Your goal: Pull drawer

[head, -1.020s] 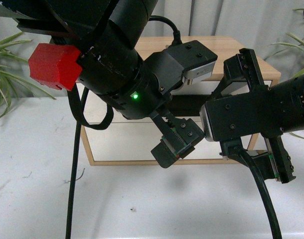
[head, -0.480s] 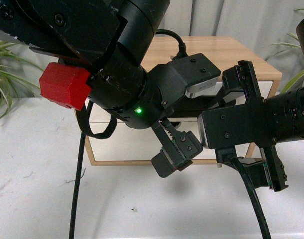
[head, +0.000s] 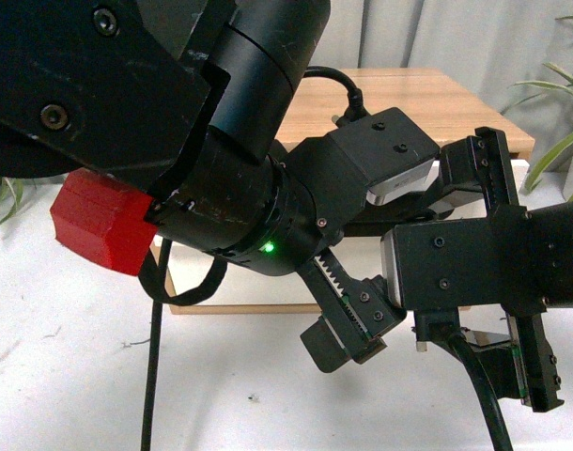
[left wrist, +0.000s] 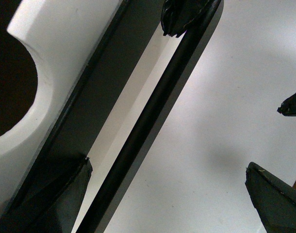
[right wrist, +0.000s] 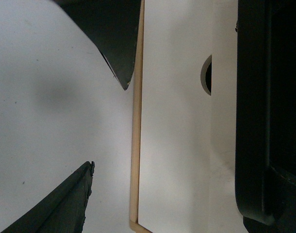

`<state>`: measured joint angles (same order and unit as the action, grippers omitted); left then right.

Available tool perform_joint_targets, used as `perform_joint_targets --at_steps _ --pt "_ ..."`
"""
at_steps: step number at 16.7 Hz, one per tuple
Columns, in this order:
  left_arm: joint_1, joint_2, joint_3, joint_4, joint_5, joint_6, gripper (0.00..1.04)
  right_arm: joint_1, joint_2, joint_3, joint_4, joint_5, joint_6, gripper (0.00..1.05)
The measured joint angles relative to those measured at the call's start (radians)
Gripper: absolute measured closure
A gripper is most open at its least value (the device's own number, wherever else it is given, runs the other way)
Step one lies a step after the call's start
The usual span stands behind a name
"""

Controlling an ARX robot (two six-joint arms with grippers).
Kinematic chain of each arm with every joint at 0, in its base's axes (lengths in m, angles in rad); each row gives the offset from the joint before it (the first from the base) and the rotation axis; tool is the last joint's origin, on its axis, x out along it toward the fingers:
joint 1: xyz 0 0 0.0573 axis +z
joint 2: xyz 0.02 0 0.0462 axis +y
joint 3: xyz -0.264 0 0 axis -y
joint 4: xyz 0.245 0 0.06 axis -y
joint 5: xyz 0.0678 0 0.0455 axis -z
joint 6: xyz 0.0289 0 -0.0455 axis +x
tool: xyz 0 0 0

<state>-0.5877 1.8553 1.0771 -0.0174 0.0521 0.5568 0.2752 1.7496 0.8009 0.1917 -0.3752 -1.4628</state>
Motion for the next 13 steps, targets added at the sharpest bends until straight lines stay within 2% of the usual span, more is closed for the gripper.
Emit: perform_joint_targets --at_steps 9,13 --pt "-0.039 -0.142 -0.204 0.089 0.029 -0.040 0.07 0.042 -0.140 -0.166 0.006 0.001 0.042 0.06" --pt "-0.076 -0.230 -0.314 0.120 0.039 -0.092 0.07 0.073 -0.254 -0.247 -0.063 0.005 0.066 0.06"
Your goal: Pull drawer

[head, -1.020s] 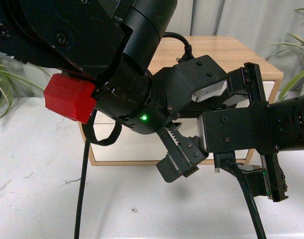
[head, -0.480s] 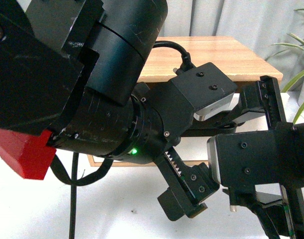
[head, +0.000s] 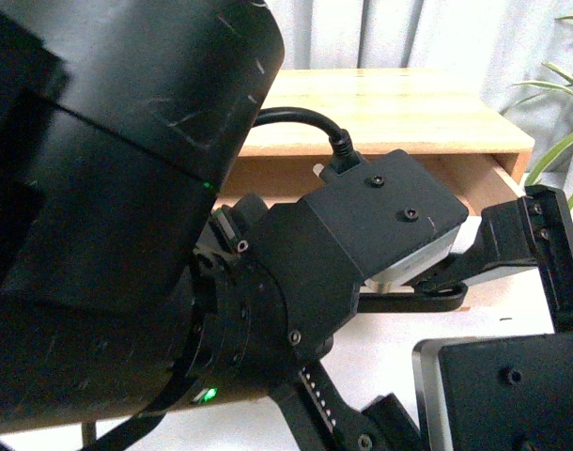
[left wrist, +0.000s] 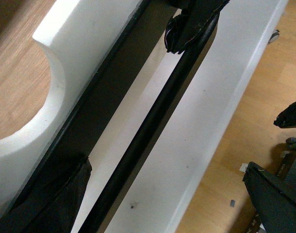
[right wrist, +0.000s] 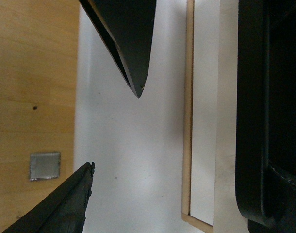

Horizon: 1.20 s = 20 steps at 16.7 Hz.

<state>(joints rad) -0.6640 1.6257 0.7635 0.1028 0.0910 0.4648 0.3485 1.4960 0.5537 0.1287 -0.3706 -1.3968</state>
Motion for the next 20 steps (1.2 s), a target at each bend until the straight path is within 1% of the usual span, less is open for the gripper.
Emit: perform_joint_targets --at_steps 3,5,6,8,9,10,12,13,14,15,16,18,20 --pt "-0.021 -0.055 -0.056 0.004 0.014 -0.039 0.07 0.006 -0.066 -0.039 -0.051 -0.014 -0.001 0.06" --pt "-0.019 -0.087 -0.076 -0.003 0.038 -0.075 0.07 0.004 -0.095 -0.056 -0.063 -0.032 -0.002 0.06" --pt "0.002 -0.146 -0.090 -0.029 0.098 -0.154 0.07 -0.037 -0.147 -0.058 -0.128 -0.078 -0.010 0.06" --pt "0.008 -0.230 -0.094 -0.029 0.124 -0.192 0.07 -0.076 -0.188 -0.055 -0.159 -0.105 -0.011 0.06" --pt "0.008 -0.281 -0.096 -0.027 0.164 -0.210 0.07 -0.097 -0.205 -0.049 -0.175 -0.118 -0.011 0.06" --pt "0.013 -0.315 -0.100 -0.027 0.175 -0.226 0.07 -0.123 -0.225 -0.040 -0.192 -0.138 -0.010 0.06" --pt "0.030 -0.391 -0.123 -0.006 0.204 -0.269 0.07 -0.178 -0.269 -0.022 -0.203 -0.205 0.019 0.06" --pt "0.047 -0.437 -0.134 0.029 0.232 -0.302 0.07 -0.214 -0.289 -0.008 -0.200 -0.244 0.060 0.06" --pt "0.071 -0.477 -0.149 0.058 0.241 -0.328 0.07 -0.246 -0.305 -0.001 -0.194 -0.280 0.108 0.06" --pt "0.119 -0.516 -0.174 0.094 0.254 -0.375 0.07 -0.286 -0.322 0.000 -0.188 -0.317 0.178 0.06" --pt "0.167 -0.542 -0.199 0.115 0.249 -0.413 0.07 -0.319 -0.321 0.000 -0.162 -0.327 0.225 0.06" --pt "0.274 -0.557 -0.251 0.130 0.230 -0.490 0.07 -0.399 -0.293 0.004 -0.079 -0.326 0.381 0.06" --pt "0.417 -0.556 -0.278 0.140 0.216 -0.552 0.07 -0.464 -0.246 0.027 0.031 -0.266 0.568 0.06"
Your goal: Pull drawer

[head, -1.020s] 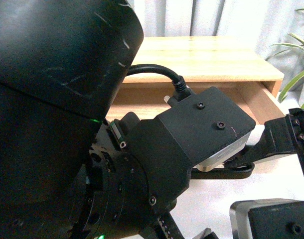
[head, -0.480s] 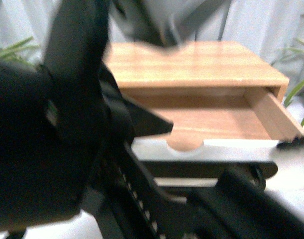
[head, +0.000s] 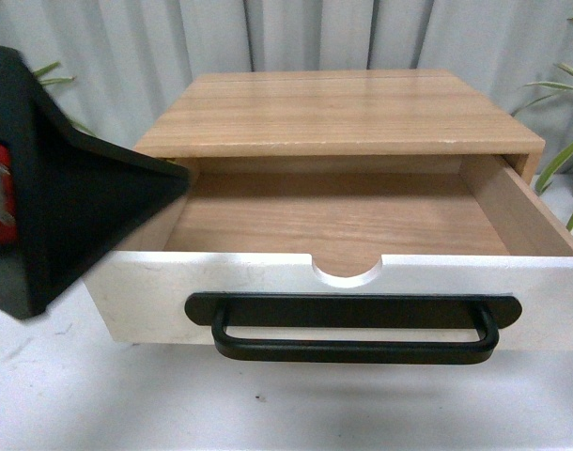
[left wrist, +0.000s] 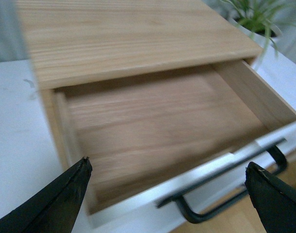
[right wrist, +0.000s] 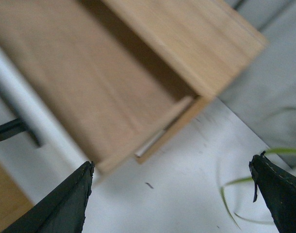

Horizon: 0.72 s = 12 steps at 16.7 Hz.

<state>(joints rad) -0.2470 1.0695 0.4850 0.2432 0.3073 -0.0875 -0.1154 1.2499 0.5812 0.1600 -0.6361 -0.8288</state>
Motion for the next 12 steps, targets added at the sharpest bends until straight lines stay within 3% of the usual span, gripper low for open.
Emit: perform_joint_targets --at_steps 3,5,6,7,8,9,12 --pt "0.241 -0.039 -0.045 0.034 -0.059 -0.088 0.07 -0.079 0.032 0.075 0.108 0.163 0.321 0.06" --pt "0.310 -0.135 -0.085 -0.013 -0.117 -0.074 0.07 -0.121 0.013 0.086 0.103 0.190 0.565 0.06" --pt "0.321 -0.171 -0.147 0.167 -0.179 -0.024 0.14 -0.121 -0.015 0.080 0.109 0.188 0.644 0.06" --pt "0.337 -0.229 -0.214 0.270 -0.203 0.021 0.25 -0.097 -0.063 0.008 0.314 0.303 0.729 0.15" --pt "0.348 -0.317 -0.275 0.274 -0.208 0.046 0.38 -0.063 -0.158 -0.092 0.418 0.412 0.771 0.28" --pt "0.340 -0.366 -0.297 0.274 -0.220 0.061 0.50 -0.027 -0.272 -0.174 0.383 0.478 0.791 0.41" --pt "0.240 -0.456 -0.365 0.237 -0.293 0.072 0.86 0.013 -0.422 -0.311 0.401 0.539 0.811 0.78"
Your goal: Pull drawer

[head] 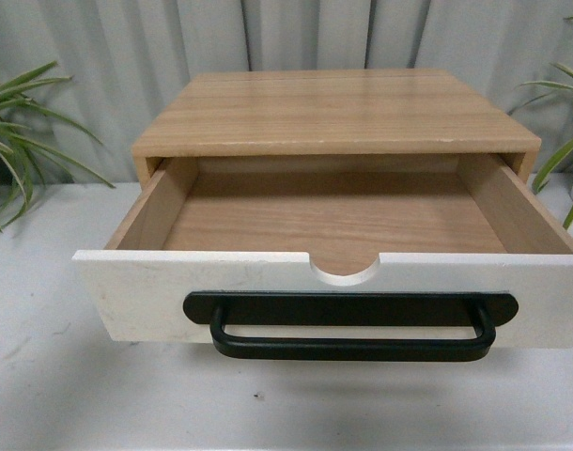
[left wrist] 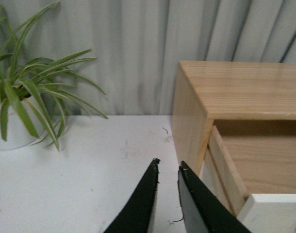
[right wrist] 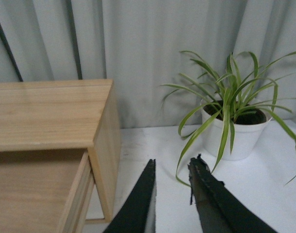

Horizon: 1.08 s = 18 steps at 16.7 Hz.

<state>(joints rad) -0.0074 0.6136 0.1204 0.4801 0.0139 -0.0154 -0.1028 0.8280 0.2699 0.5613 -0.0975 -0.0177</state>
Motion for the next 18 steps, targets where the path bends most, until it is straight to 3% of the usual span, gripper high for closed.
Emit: perform_joint_targets --at_steps 1,2,3,4,13,18 --pt "0.006 -0.029 -0.016 -0.012 -0.014 0.000 0.99 0.013 -0.028 -0.038 -0.001 0.009 0.000 0.89" --pt "0.009 -0.065 -0.028 -0.027 -0.015 0.001 1.03 0.034 -0.065 -0.074 -0.008 0.028 0.000 1.03" --pt "0.009 -0.098 -0.041 -0.045 -0.015 0.001 1.03 0.092 -0.104 -0.097 -0.011 0.087 0.004 1.03" --pt "0.009 -0.127 -0.053 -0.066 -0.014 0.002 1.03 0.110 -0.135 -0.117 -0.017 0.085 0.004 1.03" --pt "0.009 -0.249 -0.109 -0.103 -0.015 0.002 1.03 0.103 -0.290 -0.197 -0.100 0.097 0.005 1.03" --pt "0.009 -0.354 -0.111 -0.218 -0.014 0.002 1.03 0.103 -0.420 -0.233 -0.192 0.097 0.005 1.03"
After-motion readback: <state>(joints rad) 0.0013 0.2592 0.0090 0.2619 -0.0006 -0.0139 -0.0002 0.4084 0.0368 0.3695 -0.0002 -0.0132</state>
